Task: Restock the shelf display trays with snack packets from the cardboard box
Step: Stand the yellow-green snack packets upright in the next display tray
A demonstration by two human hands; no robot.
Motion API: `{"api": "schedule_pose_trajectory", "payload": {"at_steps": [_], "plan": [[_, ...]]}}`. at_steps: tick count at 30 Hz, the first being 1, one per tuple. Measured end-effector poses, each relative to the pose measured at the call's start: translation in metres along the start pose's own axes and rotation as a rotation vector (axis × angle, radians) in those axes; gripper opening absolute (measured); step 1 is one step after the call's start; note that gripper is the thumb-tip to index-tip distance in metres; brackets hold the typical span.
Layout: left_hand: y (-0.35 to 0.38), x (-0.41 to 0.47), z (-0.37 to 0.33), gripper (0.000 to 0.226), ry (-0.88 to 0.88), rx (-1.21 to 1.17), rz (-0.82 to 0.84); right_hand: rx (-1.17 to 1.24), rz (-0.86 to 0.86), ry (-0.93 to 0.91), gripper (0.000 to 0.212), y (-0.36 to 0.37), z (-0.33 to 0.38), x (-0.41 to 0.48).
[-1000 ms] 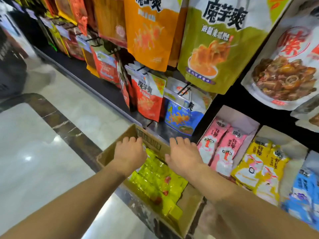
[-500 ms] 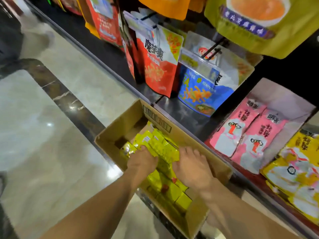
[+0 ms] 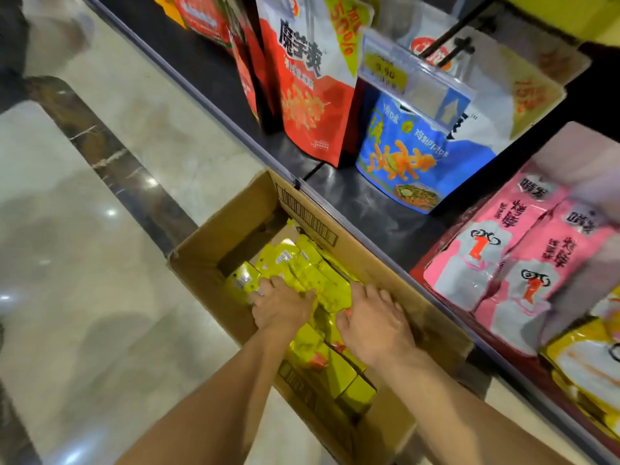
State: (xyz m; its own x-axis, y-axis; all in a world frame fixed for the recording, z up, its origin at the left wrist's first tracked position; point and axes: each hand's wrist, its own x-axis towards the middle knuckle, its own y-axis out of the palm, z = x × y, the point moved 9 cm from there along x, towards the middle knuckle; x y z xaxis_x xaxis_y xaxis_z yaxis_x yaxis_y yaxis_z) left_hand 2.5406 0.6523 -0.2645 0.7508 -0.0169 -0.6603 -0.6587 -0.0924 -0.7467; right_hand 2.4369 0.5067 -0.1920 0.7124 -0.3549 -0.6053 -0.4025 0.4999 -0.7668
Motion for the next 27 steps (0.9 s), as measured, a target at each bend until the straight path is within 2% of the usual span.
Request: {"api": "schedule_pose_trajectory", "payload": {"at_steps": [2,4,9,12,18,22,27], "plan": [[-0.001,0.004,0.003,0.07,0.043,-0.009,-0.031,0.01,0.011,0.013,0.054,0.005,-0.001,0.005],[-0.002,0.006,0.004,0.064,0.067,-0.003,-0.065,0.02,0.014,0.023,0.053,0.01,0.0,0.01],[-0.001,0.003,0.002,0.093,-0.061,-0.075,-0.017,0.029,0.008,0.029,0.05,0.016,0.001,0.02],[-0.002,0.006,0.001,0.093,-0.09,-0.04,-0.026,0.038,0.0,0.033,0.05,0.019,0.002,0.024],[-0.002,0.006,-0.002,0.073,-0.017,-0.085,0.012,0.062,-0.012,0.024,0.057,0.026,0.004,0.03],[-0.002,0.007,0.0,0.063,-0.042,-0.113,0.04,0.068,-0.018,0.022,0.061,0.031,0.004,0.033],[-0.007,0.007,0.003,0.043,0.083,-0.215,-0.057,0.021,-0.038,0.005,0.05,0.035,0.004,0.032]]}}
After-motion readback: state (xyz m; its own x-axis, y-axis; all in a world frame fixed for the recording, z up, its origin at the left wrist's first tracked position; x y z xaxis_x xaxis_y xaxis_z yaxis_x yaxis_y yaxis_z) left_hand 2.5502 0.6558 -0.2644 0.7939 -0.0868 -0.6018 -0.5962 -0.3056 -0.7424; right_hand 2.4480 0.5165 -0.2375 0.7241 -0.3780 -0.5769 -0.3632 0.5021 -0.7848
